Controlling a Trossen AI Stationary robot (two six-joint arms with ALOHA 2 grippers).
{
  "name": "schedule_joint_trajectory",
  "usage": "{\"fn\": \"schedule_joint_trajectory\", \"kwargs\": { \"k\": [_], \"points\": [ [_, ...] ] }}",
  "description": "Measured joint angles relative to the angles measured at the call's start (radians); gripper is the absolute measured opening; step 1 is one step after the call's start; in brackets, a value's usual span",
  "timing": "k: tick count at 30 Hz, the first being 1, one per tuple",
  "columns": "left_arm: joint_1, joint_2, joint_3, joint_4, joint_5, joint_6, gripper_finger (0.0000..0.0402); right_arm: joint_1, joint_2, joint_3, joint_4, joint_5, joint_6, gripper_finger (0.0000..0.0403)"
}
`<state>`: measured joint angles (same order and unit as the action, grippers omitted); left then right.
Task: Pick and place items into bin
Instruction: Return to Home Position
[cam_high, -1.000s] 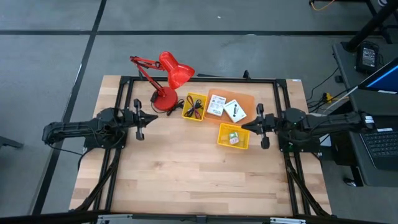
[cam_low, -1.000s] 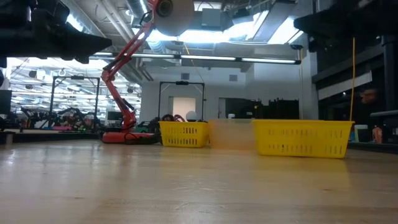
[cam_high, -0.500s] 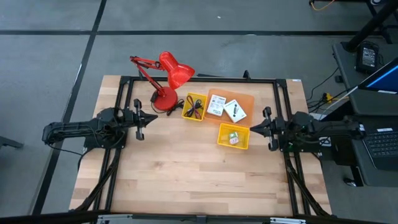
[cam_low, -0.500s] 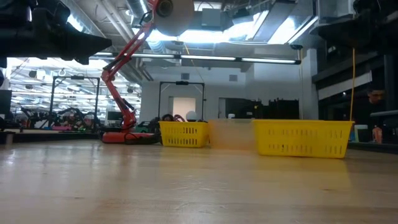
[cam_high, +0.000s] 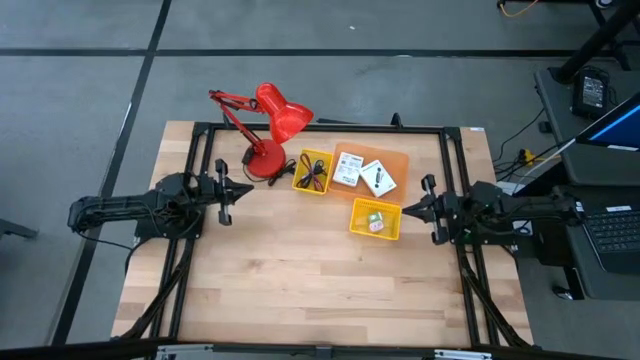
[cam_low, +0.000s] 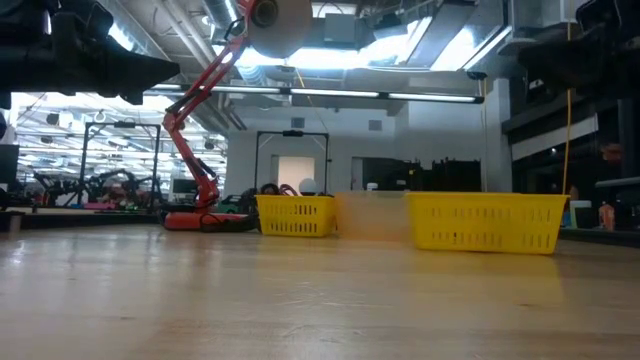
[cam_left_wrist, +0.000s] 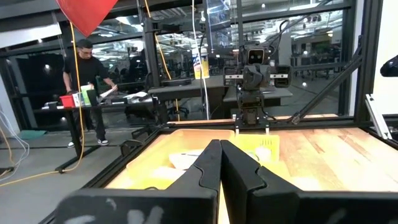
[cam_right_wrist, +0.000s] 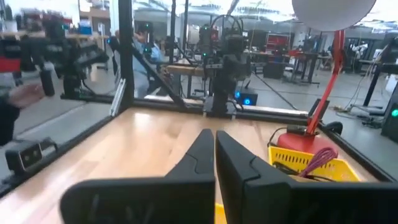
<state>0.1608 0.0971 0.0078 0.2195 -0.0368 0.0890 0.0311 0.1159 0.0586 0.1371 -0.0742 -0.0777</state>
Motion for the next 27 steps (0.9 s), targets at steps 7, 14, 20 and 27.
{"fn": "schedule_joint_trajectory", "kwargs": {
  "k": [7,14,20,27],
  "points": [
    [0.000,0.000,0.000,0.000,0.000,0.002,0.0002,0.000,-0.001,-0.033,0.043,0.000,0.025,0.0000],
    [0.000,0.000,0.000,0.000,0.000,0.002,0.0002,0.000,0.007,-0.052,0.061,0.001,0.021,0.0000],
    [0.000,0.000,0.000,0.000,0.000,0.002,0.0002,0.000,0.008,-0.052,0.053,0.001,0.037,0.0000],
    [0.000,0.000,0.000,0.000,0.000,0.003,0.0002,0.000,0.007,-0.052,0.053,0.002,0.179,0.0000]
  ]
}}
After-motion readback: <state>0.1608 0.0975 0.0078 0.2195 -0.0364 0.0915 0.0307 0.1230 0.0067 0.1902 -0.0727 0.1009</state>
